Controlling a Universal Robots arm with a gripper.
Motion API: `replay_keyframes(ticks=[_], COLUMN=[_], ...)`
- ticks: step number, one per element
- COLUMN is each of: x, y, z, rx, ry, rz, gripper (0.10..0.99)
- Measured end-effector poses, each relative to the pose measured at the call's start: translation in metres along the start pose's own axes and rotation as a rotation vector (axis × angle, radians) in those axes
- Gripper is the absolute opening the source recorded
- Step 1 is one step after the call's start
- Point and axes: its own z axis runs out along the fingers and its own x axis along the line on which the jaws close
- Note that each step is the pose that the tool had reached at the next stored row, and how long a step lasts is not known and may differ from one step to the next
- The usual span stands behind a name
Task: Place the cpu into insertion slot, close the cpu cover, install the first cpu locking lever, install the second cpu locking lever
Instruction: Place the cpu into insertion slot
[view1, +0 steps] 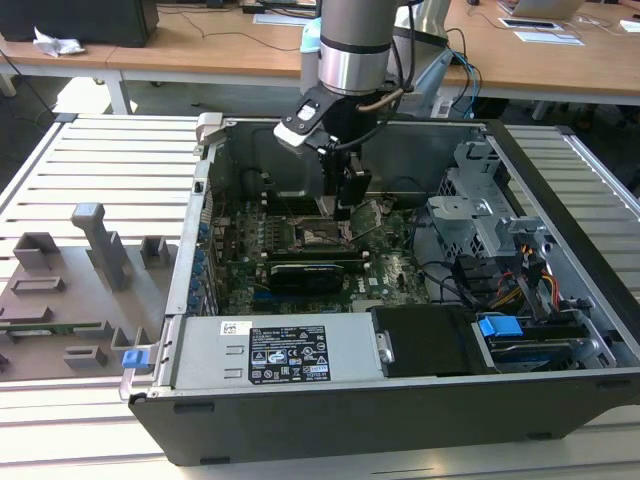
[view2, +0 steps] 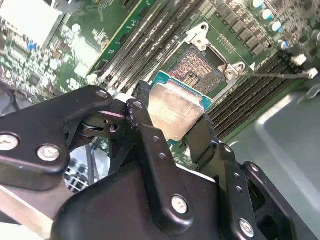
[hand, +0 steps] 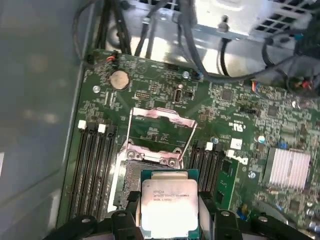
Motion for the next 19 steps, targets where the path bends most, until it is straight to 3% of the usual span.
replay_keyframes(ticks=[2,5,6,10,15,17,19], x=[0.0,0.0,0.0,0.0002,0.0003,0.0003,0.0004], y=[0.0,0.0,0.0,-0.0005,-0.0005,-0.0005,-0.0006], z=[0.0,0.0,0.0,0.0008,0.0032,0.0036,0.0039], rx=[-0.002,-0.01,-0.01,-0.01,-0.005,-0.005,-0.008], ry=[-0.0006,-0.0022,-0.0023,-0.0007,0.0006,0.0057,0.0213], rz=[-0.041,-0.164,-0.168,-0.16,-0.077,-0.054,-0.038], gripper=[0.545,0.545,0.545,0.545,0.545,0.545,0.545])
